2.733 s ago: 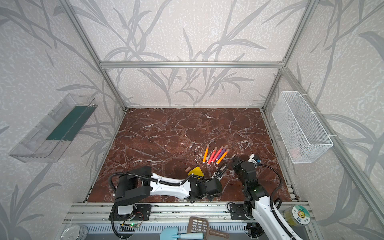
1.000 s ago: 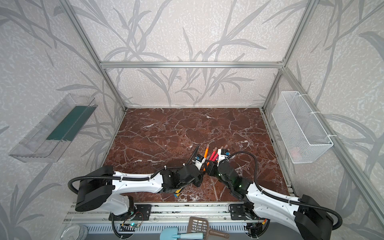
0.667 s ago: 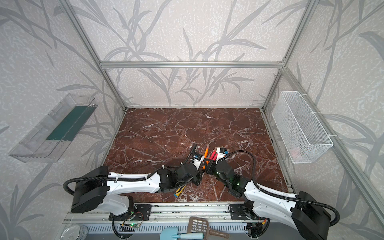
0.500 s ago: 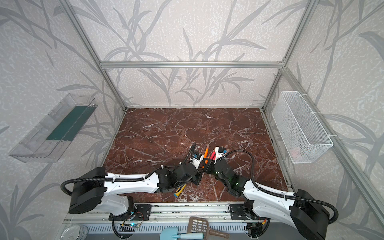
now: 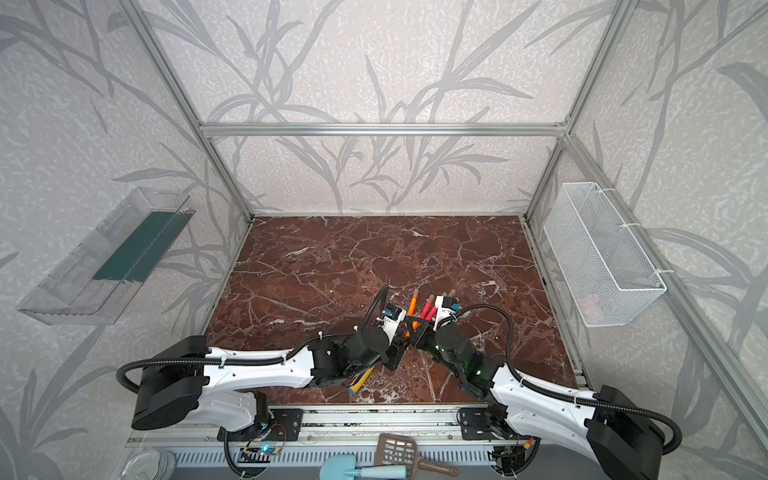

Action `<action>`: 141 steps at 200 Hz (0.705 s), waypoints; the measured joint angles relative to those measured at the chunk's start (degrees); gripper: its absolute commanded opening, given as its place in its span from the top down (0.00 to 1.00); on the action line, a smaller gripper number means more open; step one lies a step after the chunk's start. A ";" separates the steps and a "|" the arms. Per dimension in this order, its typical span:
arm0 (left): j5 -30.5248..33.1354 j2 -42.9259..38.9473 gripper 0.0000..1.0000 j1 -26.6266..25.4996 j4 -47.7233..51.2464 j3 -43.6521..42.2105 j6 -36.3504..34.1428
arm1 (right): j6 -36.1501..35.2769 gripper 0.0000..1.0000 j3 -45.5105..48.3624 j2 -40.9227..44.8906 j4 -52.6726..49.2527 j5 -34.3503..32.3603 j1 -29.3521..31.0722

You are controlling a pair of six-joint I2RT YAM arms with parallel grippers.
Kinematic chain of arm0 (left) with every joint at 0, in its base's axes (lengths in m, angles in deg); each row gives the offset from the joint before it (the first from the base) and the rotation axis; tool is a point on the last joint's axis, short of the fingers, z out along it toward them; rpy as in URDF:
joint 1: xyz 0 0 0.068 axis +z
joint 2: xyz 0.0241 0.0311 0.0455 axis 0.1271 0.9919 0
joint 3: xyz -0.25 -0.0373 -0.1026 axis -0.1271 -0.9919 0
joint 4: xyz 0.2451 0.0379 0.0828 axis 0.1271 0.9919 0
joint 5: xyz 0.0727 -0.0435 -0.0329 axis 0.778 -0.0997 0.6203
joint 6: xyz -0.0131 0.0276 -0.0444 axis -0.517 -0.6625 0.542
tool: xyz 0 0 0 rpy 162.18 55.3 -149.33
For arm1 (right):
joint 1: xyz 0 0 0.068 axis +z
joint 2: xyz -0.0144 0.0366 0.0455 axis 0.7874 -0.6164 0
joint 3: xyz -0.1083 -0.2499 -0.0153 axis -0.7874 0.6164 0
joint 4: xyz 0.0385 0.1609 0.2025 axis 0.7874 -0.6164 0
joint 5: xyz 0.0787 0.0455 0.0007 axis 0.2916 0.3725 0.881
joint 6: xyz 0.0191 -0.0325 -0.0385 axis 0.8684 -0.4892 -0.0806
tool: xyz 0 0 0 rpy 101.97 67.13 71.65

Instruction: Insert the pens into the pen caps

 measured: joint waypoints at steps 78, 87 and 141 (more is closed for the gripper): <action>-0.96 1.55 0.66 0.44 -2.80 -0.24 -0.92 | 3.80 1.00 0.96 -3.69 8.26 0.63 0.68; -1.05 1.88 0.68 0.59 -3.02 -0.24 -0.98 | 3.93 1.00 1.22 -3.72 8.74 0.61 0.76; -1.90 2.97 0.77 1.09 -4.00 -0.24 -1.03 | 4.96 1.00 1.66 -3.69 9.73 0.46 1.42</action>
